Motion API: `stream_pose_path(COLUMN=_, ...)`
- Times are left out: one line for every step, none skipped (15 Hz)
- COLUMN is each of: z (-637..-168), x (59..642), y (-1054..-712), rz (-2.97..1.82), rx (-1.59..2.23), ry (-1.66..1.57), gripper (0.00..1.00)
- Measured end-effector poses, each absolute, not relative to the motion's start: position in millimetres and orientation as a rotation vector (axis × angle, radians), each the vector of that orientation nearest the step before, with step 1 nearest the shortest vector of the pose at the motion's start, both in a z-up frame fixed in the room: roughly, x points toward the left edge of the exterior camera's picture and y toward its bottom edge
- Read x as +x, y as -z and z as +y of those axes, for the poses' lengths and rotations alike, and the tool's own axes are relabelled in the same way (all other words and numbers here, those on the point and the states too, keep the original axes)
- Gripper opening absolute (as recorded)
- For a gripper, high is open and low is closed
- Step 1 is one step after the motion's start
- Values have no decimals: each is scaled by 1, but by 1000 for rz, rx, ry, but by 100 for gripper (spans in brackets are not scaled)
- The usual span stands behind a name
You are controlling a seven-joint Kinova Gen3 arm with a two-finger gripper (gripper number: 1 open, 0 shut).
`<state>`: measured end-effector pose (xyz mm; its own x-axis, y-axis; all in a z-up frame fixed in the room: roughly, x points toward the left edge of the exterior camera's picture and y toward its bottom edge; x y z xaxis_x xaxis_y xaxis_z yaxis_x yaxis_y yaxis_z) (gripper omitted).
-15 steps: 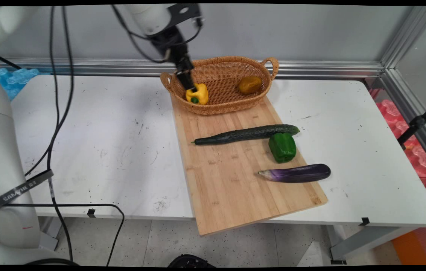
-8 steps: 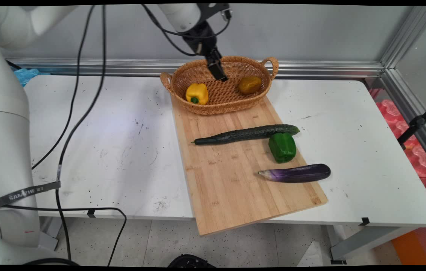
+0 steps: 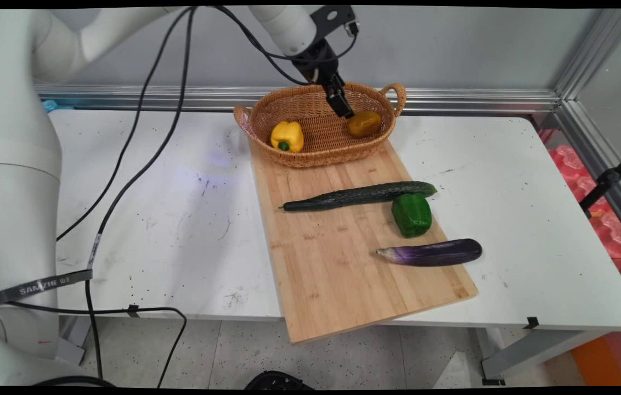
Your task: Pick up the potato from the vegetable basket
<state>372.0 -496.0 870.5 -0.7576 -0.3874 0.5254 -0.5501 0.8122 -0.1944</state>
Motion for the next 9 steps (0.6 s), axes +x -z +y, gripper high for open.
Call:
stream_pose_path(z=-501, x=371, y=-865, rz=-2520, rx=693, ry=-466, gripper=100)
stream_pose_path(z=-507, x=369, y=-859, rz=-2513, rx=691, ry=-463, gripper=100)
stream_pose_path(z=-512, x=368, y=-853, rz=-2506, rx=690, ry=-460, gripper=100)
stream_pose_path(z=-517, x=368, y=-847, rz=-2499, rx=690, ry=-456, gripper=100)
stream_pose_path(z=-520, x=367, y=-843, rz=-2494, rx=691, ry=-453, gripper=100)
stream_pose_path(z=-524, x=367, y=-838, rz=-2488, rx=692, ry=-449, gripper=100)
stream_pose_path(z=-527, x=367, y=-834, rz=-2485, rx=692, ry=-445, gripper=100)
stream_pose_path(z=-529, x=367, y=-831, rz=-2483, rx=691, ry=-442, gripper=100)
stream_pose_path(z=-532, x=367, y=-827, rz=-2480, rx=690, ry=-438, gripper=100)
